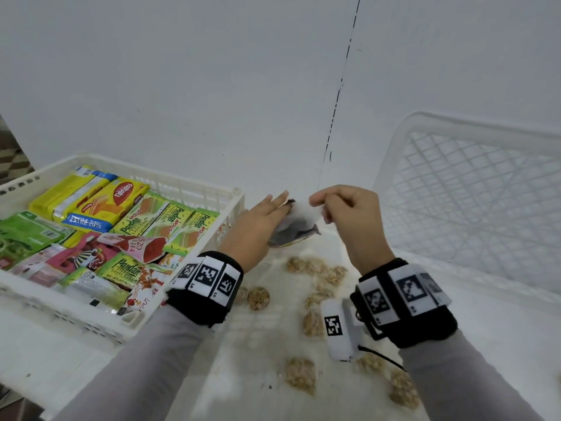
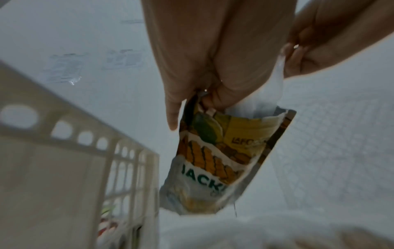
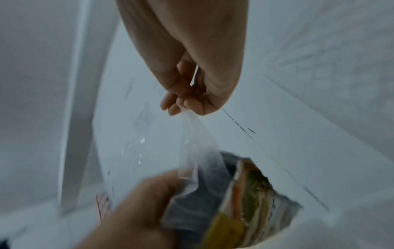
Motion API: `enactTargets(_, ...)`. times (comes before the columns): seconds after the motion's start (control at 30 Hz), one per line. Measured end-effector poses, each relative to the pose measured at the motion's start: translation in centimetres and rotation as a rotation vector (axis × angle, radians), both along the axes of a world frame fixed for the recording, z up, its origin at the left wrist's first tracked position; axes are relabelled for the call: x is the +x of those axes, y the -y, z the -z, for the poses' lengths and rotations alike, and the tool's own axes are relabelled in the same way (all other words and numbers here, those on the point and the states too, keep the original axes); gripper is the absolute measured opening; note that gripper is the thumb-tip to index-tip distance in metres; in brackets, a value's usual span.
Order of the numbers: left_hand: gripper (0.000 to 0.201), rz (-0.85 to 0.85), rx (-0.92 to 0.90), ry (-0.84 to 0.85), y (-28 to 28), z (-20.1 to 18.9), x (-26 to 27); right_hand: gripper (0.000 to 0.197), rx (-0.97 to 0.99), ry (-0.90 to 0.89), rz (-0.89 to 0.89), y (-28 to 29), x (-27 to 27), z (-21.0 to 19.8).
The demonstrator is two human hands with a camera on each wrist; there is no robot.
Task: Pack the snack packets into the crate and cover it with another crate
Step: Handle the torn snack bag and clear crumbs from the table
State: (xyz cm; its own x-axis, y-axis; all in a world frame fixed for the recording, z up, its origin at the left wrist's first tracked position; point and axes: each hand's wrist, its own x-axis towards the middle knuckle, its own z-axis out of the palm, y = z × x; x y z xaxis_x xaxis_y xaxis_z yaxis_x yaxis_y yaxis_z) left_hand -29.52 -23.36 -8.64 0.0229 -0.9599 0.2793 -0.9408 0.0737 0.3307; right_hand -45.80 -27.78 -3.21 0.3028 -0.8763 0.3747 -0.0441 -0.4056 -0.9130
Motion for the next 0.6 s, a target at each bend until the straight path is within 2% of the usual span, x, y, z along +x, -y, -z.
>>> enactTargets(0.1,0.077,-0.084,0.109,0.302,-0.1,1.5,0.0,0.039,0.302,0.29,-0.083,0.4,-1.4,0.1)
enactTargets(0.17,0.059,-0.096,0.236,0.411,-0.5,2.4,-0.1,0.042,0.412,0.431,-0.119,0.4,-2.4,0.6)
enactTargets(0.2,0.044,-0.098,0.286,0.375,-0.7,2.7,-0.1,0.044,0.448,0.482,-0.122,0.4,-2.8,0.8)
enactTargets(0.27,0.028,-0.113,0.234,0.113,-1.4,3.1,-0.4,0.048,0.512,0.552,-0.117,0.4,-3.5,1.2)
enactTargets(0.37,0.053,-0.181,-0.056,-0.476,-3.2,2.9,-1.1,0.046,0.599,0.635,-0.132,-0.1,-4.1,2.1)
enactTargets(0.43,0.064,-0.084,-0.042,-0.857,-4.9,2.4,-1.7,0.045,0.658,0.688,-0.145,-0.6,-4.2,2.7)
enactTargets(0.5,0.072,0.015,0.057,-1.049,-6.5,1.9,-2.6,0.039,0.727,0.743,-0.157,-1.2,-4.2,3.2)
enactTargets(0.6,0.082,0.02,0.102,-1.187,-8.4,1.5,-3.8,0.028,0.881,0.925,-0.154,-1.7,-4.2,3.7)
